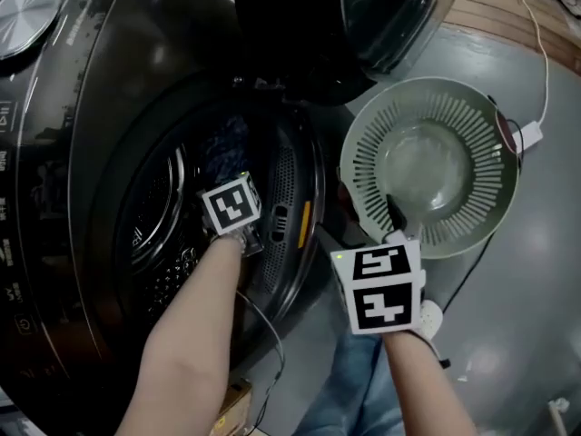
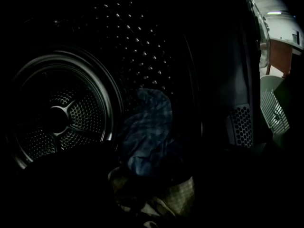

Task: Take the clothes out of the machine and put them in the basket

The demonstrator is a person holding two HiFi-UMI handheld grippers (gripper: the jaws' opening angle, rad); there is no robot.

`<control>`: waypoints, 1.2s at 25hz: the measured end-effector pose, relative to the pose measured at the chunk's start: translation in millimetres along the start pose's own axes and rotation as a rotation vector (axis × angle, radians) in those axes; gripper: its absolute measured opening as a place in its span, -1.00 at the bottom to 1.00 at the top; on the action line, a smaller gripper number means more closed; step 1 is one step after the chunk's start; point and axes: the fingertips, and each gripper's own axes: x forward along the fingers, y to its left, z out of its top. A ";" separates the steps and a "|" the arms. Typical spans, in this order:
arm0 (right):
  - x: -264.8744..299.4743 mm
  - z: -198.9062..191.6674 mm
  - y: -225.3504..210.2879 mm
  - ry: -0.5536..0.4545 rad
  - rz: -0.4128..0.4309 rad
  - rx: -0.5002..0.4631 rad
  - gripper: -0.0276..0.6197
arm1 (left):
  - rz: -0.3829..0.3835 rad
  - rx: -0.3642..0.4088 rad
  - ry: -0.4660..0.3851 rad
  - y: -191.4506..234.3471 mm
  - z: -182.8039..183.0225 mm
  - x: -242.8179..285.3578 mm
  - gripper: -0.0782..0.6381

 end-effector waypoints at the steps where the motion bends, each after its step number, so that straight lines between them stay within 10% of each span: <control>1: 3.7 -2.4 -0.4 -0.002 0.006 -0.005 0.55 | 0.001 0.027 0.013 -0.8 1.0 5.8 0.78; 11: 54.8 -5.1 -11.7 -0.032 0.008 -0.004 0.55 | -0.031 0.203 0.104 -3.9 7.9 60.2 0.78; 25: 96.7 4.4 22.4 -0.041 0.049 -0.011 0.55 | -0.139 0.220 0.233 -9.9 -7.1 111.3 0.77; 28: 92.2 5.1 27.9 -0.027 0.056 -0.037 0.55 | -0.037 0.255 0.236 1.5 -5.5 100.9 -0.07; 30: 82.9 6.3 28.4 -0.020 0.058 -0.040 0.55 | 0.033 0.272 0.225 9.7 -3.2 90.4 -0.27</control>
